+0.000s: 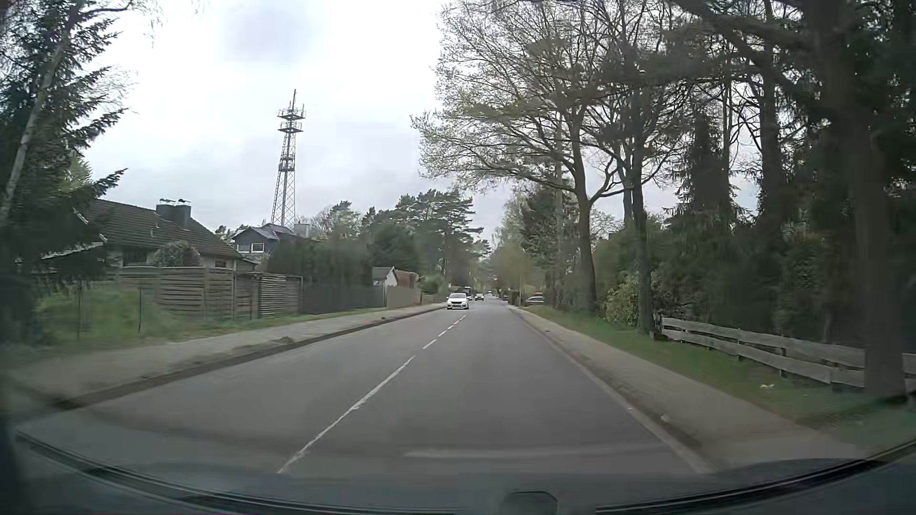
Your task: Follow the waypoints while adhering to traffic rules and regulations
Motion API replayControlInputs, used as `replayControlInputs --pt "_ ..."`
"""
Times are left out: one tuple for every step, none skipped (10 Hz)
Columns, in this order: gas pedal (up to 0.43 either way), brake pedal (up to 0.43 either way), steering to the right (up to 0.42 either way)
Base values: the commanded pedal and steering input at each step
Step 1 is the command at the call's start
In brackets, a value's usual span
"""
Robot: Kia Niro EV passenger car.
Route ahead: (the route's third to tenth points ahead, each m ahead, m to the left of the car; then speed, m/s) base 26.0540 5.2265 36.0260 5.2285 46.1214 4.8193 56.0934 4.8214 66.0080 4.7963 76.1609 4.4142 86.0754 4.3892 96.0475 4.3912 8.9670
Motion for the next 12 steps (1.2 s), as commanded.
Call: replayControlInputs --pt "0.220 0.000 0.014" --pt "0.220 0.000 0.013" --pt "0.220 0.000 0.013" --pt "0.189 0.000 0.009" --pt "0.189 0.000 0.004" --pt "0.189 0.000 0.004" --pt "0.189 0.000 0.003" --pt "0.189 0.000 0.003" --pt "0.189 0.000 0.003" --pt "0.197 0.000 0.003" --pt "0.197 0.000 0.003" --pt "0.197 0.000 0.003"
